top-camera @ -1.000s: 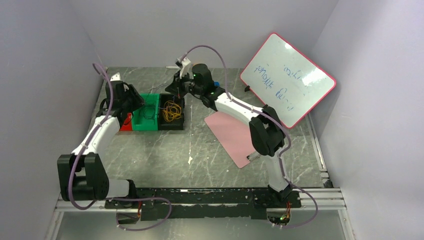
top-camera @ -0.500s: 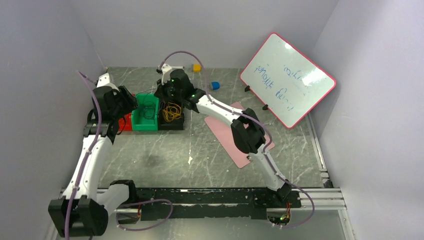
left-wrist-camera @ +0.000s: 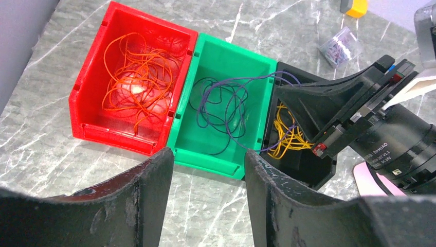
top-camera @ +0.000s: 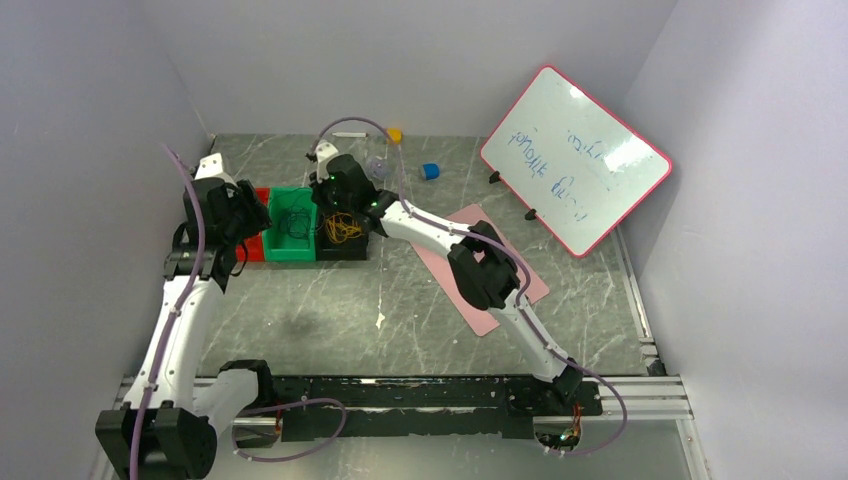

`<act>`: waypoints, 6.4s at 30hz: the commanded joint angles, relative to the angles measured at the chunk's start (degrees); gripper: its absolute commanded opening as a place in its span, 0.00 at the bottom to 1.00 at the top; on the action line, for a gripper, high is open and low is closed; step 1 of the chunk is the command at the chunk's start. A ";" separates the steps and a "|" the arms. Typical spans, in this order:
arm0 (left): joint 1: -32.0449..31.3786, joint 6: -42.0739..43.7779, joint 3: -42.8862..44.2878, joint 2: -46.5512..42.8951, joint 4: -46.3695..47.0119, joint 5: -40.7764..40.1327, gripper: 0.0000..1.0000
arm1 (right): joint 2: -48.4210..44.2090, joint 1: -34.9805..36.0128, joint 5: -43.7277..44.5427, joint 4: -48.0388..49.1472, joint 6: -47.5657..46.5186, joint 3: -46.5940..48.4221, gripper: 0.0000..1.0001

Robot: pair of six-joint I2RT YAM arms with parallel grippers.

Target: Untangle the cables

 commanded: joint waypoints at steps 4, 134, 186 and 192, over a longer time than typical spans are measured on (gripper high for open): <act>0.34 0.40 -0.35 1.21 -0.08 1.35 0.58 | -1.02 0.37 3.35 4.88 4.45 -0.07 0.10; -8.34 31.02 22.39 41.88 -7.79 15.62 0.15 | -57.77 -7.21 2.44 14.20 13.77 -75.75 0.40; -7.27 -5.33 -11.67 -25.79 1.52 -5.30 0.96 | -99.63 -7.45 39.03 -8.98 10.26 -80.25 1.00; -7.32 -5.69 -11.87 -30.41 -2.13 -8.35 0.97 | -107.90 -7.41 38.89 -12.12 16.03 -88.59 1.00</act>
